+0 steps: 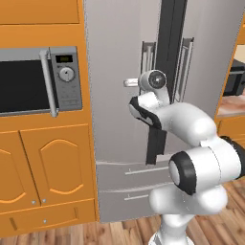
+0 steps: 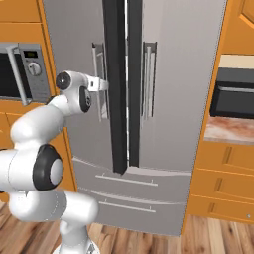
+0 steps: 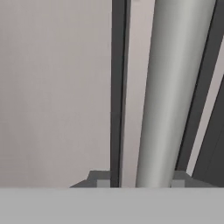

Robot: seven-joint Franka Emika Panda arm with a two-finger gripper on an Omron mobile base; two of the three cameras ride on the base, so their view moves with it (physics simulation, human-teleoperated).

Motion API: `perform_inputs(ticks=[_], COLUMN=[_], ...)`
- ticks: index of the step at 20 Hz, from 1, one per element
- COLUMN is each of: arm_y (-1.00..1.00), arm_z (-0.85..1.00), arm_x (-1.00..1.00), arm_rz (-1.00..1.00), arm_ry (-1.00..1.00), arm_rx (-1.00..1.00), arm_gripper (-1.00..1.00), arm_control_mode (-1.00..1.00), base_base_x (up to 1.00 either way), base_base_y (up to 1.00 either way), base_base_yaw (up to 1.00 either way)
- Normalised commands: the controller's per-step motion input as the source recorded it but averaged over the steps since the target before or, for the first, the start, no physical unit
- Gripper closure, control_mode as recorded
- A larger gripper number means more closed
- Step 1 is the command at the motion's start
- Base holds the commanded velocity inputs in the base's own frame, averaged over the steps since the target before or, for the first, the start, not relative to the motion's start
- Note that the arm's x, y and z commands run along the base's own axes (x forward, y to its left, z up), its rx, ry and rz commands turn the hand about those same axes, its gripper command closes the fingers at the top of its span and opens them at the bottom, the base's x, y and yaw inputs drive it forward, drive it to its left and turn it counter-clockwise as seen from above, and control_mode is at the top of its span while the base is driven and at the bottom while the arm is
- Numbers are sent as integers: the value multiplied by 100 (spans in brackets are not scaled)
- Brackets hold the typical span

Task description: Take the lemon wedge from the fridge and place it on the plate with fish on the dining counter.

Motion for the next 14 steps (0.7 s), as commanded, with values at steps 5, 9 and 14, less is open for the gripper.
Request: perform_inputs(ticks=[5, 9, 14], arm_y=[100, 100, 100], arm_z=[45, 51, 59], arm_x=[-36, -39, -50], arm_rz=[-15, -20, -21], arm_ry=[-10, -10, -10], arm_rx=[-10, -14, -17], arm_gripper=[100, 100, 100], arm_control_mode=[-100, -100, -100], base_base_x=[0, 0, 0], base_base_y=[0, 0, 0], base_base_yaw=[0, 0, 0])
